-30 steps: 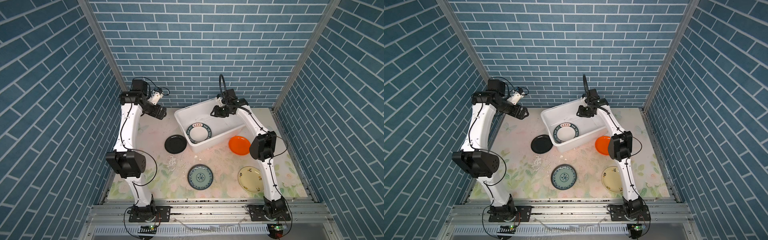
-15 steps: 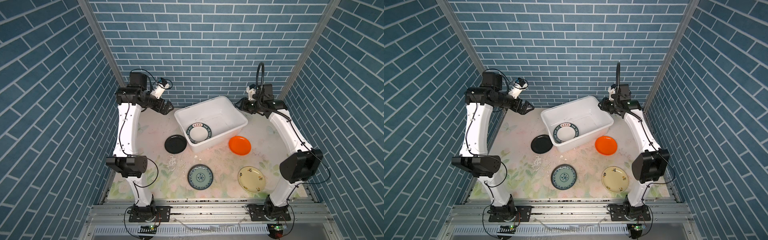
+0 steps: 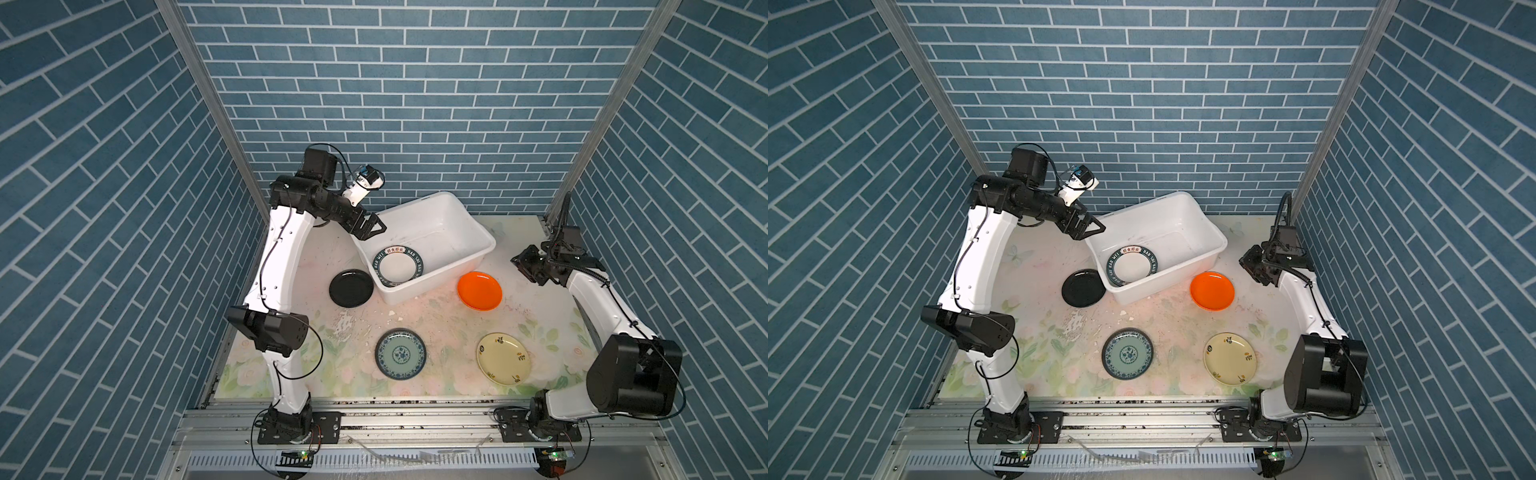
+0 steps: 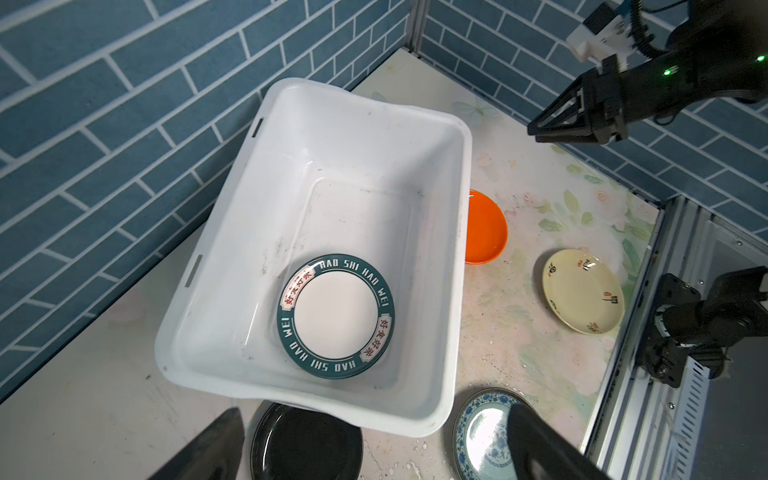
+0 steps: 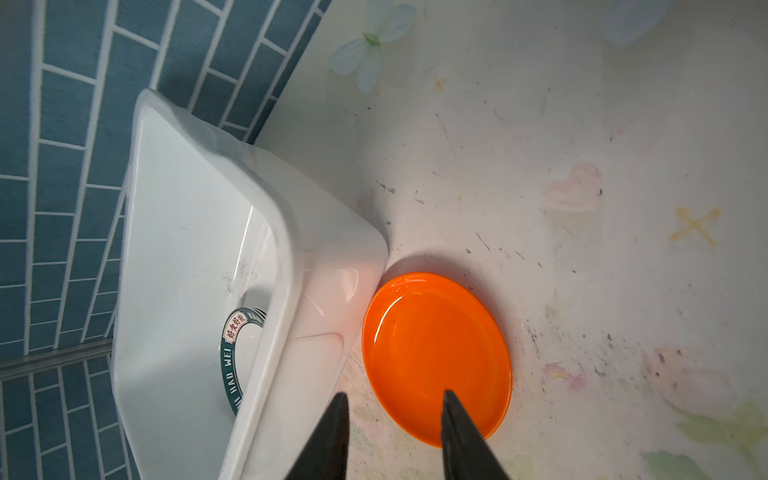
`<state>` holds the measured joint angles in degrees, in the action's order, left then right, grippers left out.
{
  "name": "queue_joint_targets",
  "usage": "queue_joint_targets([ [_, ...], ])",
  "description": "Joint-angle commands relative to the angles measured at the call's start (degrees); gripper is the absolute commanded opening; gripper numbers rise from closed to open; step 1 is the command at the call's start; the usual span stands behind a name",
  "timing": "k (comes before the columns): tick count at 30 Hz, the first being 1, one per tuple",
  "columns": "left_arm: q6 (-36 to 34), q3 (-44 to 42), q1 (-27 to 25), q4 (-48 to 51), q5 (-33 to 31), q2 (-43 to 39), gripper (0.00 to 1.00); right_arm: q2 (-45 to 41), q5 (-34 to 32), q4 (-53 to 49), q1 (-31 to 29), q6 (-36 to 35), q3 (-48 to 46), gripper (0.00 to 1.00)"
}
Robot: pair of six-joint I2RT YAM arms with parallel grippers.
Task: Place the plates into the plastic bin on the countertop
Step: 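Move the right gripper to the orange plate's edge while the left arm nears the bin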
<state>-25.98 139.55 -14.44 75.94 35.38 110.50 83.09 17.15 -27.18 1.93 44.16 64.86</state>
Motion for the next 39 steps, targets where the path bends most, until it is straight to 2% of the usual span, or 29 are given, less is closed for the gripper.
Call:
queue_joint_targets([
  [1, 0.8, 1.2, -0.9, 0.3, 2.9, 1.7, 1.0, -0.2, 1.0, 3.9, 0.3, 3.2, -3.7, 0.38],
  [7, 3.7, 0.3, -1.3, 0.4, 5.8, 1.4, 1.0, 4.4, 3.6, 7.1, 0.8, 1.4, -8.3, 0.37],
  [13, 3.0, -1.6, -2.3, 1.0, 5.7, 0.0, 1.0, 9.3, 5.8, 9.3, 1.1, 0.6, -9.9, 0.36],
  [21, 2.0, -4.4, -3.4, 1.8, 5.0, -2.2, 1.0, 13.1, 5.1, 11.9, 1.2, 0.7, -11.5, 0.33],
  [27, 2.0, -5.6, -3.5, 2.0, 4.7, -3.3, 1.0, 14.7, 4.1, 12.4, 1.1, 0.5, -12.4, 0.33],
  [39, 2.0, -7.2, -3.6, 2.1, 4.3, -4.8, 1.0, 16.8, 6.9, 18.1, 1.2, 0.7, -16.0, 0.27],
])
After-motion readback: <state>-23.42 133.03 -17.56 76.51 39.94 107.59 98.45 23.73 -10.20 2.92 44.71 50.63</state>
